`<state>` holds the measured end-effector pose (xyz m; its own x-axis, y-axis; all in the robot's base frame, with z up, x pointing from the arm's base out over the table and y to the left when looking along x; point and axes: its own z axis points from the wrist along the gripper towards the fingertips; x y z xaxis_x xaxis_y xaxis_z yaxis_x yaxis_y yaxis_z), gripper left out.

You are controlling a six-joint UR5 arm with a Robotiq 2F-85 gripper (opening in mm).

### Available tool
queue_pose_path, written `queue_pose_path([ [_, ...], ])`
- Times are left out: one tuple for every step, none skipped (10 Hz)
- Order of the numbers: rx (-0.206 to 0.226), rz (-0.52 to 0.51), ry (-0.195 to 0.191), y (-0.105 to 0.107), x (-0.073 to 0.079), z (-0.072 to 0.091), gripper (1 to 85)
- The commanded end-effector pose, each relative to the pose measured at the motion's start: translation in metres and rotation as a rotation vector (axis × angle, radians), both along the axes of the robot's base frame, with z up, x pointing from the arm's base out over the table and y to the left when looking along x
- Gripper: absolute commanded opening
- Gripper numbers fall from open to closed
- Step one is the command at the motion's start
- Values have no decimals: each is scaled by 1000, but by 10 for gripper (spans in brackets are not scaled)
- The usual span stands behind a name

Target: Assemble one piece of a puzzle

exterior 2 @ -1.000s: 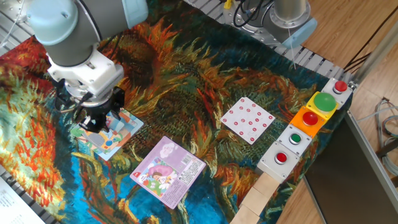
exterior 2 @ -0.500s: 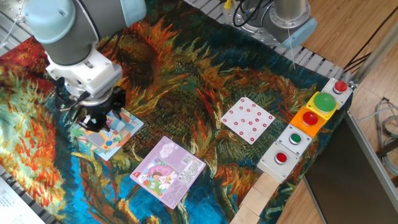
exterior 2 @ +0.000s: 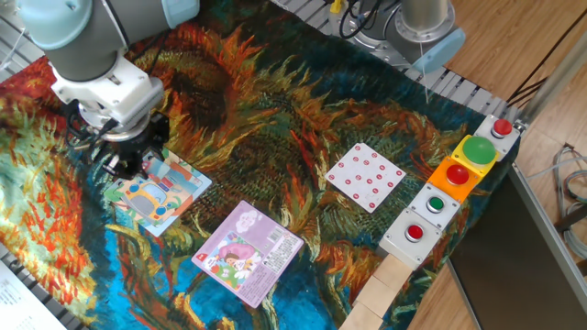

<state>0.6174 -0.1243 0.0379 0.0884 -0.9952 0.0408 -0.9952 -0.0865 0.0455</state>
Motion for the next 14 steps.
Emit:
queue_pose_path([
  [8, -17, -8, -5, 2, 3, 13],
  [18, -23, -9, -3, 2, 2, 13],
  [23, -31, -11, -1, 3, 2, 13],
  [26, -35, -11, -1, 3, 2, 13],
  [27, -41, -11, 0, 3, 2, 13],
  [28, -48, -8, 0, 2, 2, 13],
  [27, -48, -5, 0, 1, 2, 13],
  [28, -48, -5, 0, 1, 2, 13],
  [28, -42, -4, 0, 1, 2, 13],
  [27, -31, -2, 0, 0, 3, 13],
  [24, 3, 4, -2, -1, 3, 13],
  [13, 49, 5, -6, -1, 3, 13],
  [2, 104, 2, -9, 1, 3, 13],
  [-9, 165, -13, -14, 6, 4, 13],
])
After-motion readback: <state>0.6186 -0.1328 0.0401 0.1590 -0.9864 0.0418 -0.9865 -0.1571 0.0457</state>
